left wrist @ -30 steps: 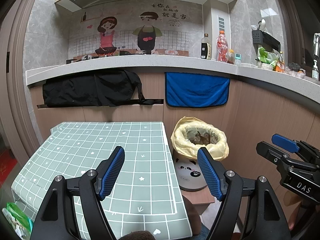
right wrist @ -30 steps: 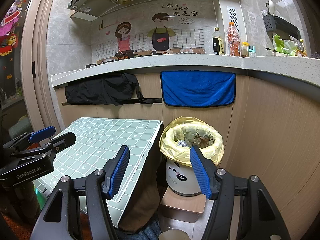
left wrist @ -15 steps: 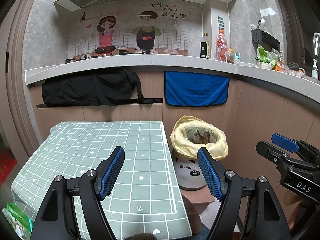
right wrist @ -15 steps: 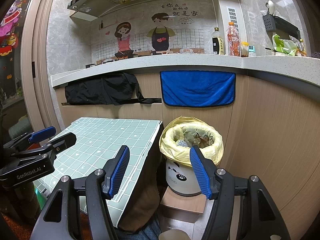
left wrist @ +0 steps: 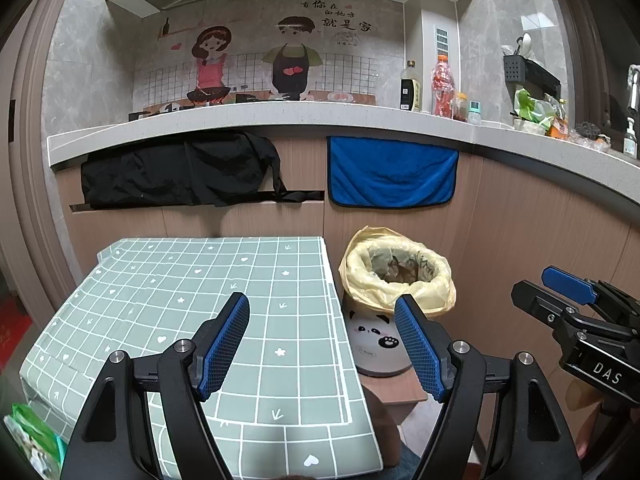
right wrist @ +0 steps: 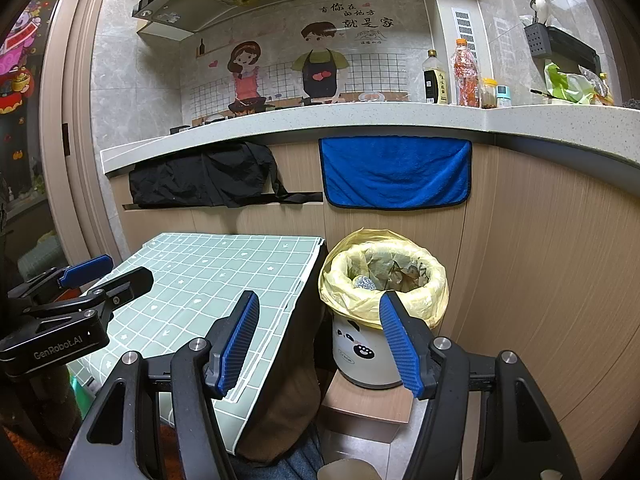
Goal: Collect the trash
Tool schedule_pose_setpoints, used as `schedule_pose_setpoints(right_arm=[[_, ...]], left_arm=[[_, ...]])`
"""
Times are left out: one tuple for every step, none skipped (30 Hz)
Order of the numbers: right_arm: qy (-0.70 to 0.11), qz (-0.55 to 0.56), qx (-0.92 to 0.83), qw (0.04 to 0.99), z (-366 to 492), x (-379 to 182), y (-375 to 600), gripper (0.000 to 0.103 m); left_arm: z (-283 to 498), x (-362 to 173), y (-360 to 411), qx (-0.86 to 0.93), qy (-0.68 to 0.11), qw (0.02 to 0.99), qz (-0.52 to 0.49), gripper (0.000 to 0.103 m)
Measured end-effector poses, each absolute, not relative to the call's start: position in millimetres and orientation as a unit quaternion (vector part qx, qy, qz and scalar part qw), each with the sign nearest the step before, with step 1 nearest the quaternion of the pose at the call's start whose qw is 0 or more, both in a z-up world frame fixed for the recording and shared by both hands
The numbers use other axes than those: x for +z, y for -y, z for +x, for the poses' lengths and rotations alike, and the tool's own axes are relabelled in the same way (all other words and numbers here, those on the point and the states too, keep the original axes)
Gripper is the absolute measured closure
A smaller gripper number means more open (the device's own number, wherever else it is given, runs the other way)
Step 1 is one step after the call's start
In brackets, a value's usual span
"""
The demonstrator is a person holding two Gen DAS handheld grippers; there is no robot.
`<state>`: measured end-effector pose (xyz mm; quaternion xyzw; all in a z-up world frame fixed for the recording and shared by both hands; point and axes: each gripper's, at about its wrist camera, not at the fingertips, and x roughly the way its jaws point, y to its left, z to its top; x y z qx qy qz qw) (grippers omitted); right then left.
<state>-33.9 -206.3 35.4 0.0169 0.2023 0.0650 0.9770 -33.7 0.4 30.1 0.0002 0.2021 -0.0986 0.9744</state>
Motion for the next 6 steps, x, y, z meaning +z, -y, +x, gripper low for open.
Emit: schedule_pose_setpoints(right_arm=[[-0.203,0.017,0.065,0.977,-33.4,35.2,206.5,0.043],[-0.204,0.018,0.065,0.977,-32.1,34.9,206.1,0.043],[-0.205,0.018,0.065,0.976,-31.4,34.6,205.7,0.043],[-0.206,0.018,0.066,0.976,-30.2,34.1,204.8,0.043],[-0.207,0.018,0.067,0.976,-28.4,33.5,204.2,0.043],[-0.21,0.016,0.068,0.975,-25.9,32.7,202.5,0.043]], left_arm=[[-33.8,30.1,-0.1,-0.098,-0.202,0.974,0.001,0.028],[-33.9,30.0,-0.1,-0.099,-0.201,0.975,0.001,0.028],[-33.3,30.0,-0.8,-0.099,-0.2,0.975,0.003,0.028],[-32.6,29.8,-1.2,-0.098,-0.2,0.975,0.003,0.028],[-30.6,29.3,-2.9,-0.098,-0.201,0.975,0.004,0.028],[-28.9,28.5,-4.5,-0.097,-0.203,0.974,0.003,0.028]])
